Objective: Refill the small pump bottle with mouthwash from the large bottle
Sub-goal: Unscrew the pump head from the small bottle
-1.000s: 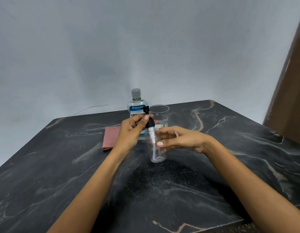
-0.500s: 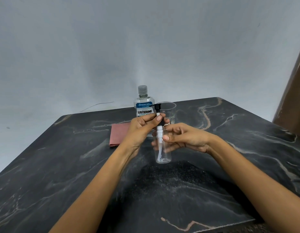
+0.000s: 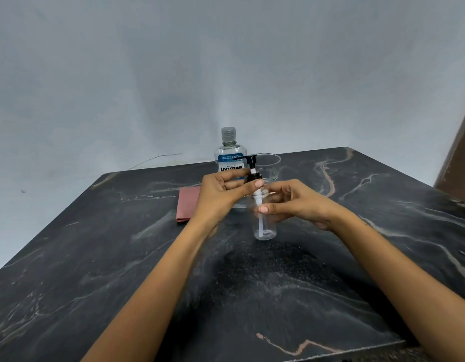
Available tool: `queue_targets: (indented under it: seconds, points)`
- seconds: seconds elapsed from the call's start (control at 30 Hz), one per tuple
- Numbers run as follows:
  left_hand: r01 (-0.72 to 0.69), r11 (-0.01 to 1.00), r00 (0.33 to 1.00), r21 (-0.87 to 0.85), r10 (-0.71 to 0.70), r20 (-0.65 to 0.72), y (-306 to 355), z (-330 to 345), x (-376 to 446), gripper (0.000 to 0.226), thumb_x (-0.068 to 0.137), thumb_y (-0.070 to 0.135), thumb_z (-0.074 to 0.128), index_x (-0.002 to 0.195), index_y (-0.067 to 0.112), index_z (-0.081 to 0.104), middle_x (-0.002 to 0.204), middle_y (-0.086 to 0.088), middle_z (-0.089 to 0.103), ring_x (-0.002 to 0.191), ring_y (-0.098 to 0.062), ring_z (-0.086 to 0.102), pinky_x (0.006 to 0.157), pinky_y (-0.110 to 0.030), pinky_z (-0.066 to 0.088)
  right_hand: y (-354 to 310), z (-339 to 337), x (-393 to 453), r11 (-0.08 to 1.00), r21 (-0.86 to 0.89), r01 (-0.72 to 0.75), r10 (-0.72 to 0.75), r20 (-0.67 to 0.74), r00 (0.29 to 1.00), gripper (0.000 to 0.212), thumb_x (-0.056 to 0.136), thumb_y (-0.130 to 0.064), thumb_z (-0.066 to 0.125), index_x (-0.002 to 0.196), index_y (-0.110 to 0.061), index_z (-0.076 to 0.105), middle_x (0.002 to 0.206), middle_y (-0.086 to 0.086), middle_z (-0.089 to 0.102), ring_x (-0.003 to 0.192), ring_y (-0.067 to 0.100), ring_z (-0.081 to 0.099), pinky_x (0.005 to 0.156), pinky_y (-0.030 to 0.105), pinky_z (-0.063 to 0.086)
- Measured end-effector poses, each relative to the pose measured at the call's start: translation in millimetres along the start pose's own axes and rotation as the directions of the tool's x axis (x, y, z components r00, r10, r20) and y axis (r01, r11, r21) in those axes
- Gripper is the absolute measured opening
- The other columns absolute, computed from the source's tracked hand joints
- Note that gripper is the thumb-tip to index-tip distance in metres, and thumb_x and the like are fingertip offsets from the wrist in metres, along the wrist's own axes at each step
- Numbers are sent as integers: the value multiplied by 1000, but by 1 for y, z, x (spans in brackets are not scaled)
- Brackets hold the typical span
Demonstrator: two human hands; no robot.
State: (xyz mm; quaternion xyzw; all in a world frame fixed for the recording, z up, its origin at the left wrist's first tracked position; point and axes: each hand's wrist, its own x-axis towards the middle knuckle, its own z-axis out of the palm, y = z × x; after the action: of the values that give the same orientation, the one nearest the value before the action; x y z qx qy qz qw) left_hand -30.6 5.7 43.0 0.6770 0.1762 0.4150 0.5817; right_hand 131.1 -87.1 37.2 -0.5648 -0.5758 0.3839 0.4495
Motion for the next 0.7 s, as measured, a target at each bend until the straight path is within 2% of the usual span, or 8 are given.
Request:
queue_targets:
  seconds: [0.13, 0.23, 0.33, 0.4, 0.47, 0.53, 0.6, 0.7]
  points:
    - [-2, 1000, 995, -25, 0, -100, 1, 3, -2, 28, 65, 8, 85, 89, 9, 72, 79, -1, 77, 76, -10, 73, 64, -14, 53, -2, -1, -2, 1000, -15, 10, -10, -14, 1000, 52, 69, -28, 76, 118, -17, 63, 107, 16, 71, 104, 24, 68, 83, 33, 54]
    - [10, 998, 981, 63, 2, -195, -3, 8, -2, 40, 59, 16, 89, 90, 7, 66, 80, -3, 72, 74, -10, 69, 67, -21, 57, 1, 7, 1, 999, -20, 28, -28, 24, 999, 43, 77, -18, 75, 118, -16, 63, 108, 23, 68, 97, 21, 68, 73, 25, 55]
    - [84, 996, 992, 21, -82, -97, -5, 14, -2, 45, 71, 17, 82, 110, 9, 63, 101, -6, 73, 94, -16, 71, 83, -26, 57, 3, 10, 3, 999, -14, 29, -28, 40, 999, 37, 79, -16, 74, 114, -14, 64, 109, 27, 65, 96, 21, 67, 71, 24, 55]
    - [99, 995, 995, -26, -98, 20, -3, 15, -2, 36, 79, 15, 75, 113, 13, 63, 105, -6, 73, 99, -15, 70, 84, -21, 55, 4, 6, 3, 1000, -12, 17, -17, 22, 1000, 37, 78, -17, 75, 114, -14, 65, 104, 21, 68, 97, 20, 67, 74, 27, 57]
    - [98, 995, 992, -36, -94, 79, 1, 11, -1, 36, 81, 16, 72, 116, 12, 63, 106, -8, 74, 100, -13, 70, 85, -19, 54, 5, 1, 2, 1000, -20, 11, -12, -12, 1000, 42, 75, -19, 77, 114, -15, 63, 101, 15, 68, 98, 20, 66, 81, 34, 56]
    - [89, 995, 993, -33, -87, 83, 5, 5, 1, 39, 80, 15, 72, 118, 10, 64, 104, -8, 74, 100, -12, 70, 86, -17, 53, 4, -3, 1, 1000, -23, 21, -22, -36, 999, 50, 70, -24, 78, 116, -16, 62, 107, 17, 69, 103, 25, 66, 86, 35, 54]
    - [65, 997, 997, -37, -63, 54, 8, -1, 1, 36, 77, 10, 75, 112, 8, 68, 99, -7, 75, 96, -12, 71, 80, -15, 53, 3, -3, 0, 999, -24, 40, -41, -39, 998, 56, 67, -27, 79, 118, -18, 60, 112, 19, 68, 107, 27, 66, 87, 37, 54]
    - [14, 999, 999, 52, -12, -50, 8, -1, 0, 34, 68, 10, 83, 99, 6, 71, 91, -7, 76, 85, -12, 72, 71, -16, 54, 4, 1, 2, 998, -29, 55, -56, -12, 998, 58, 67, -25, 81, 120, -18, 59, 109, 18, 68, 98, 22, 69, 86, 40, 55]
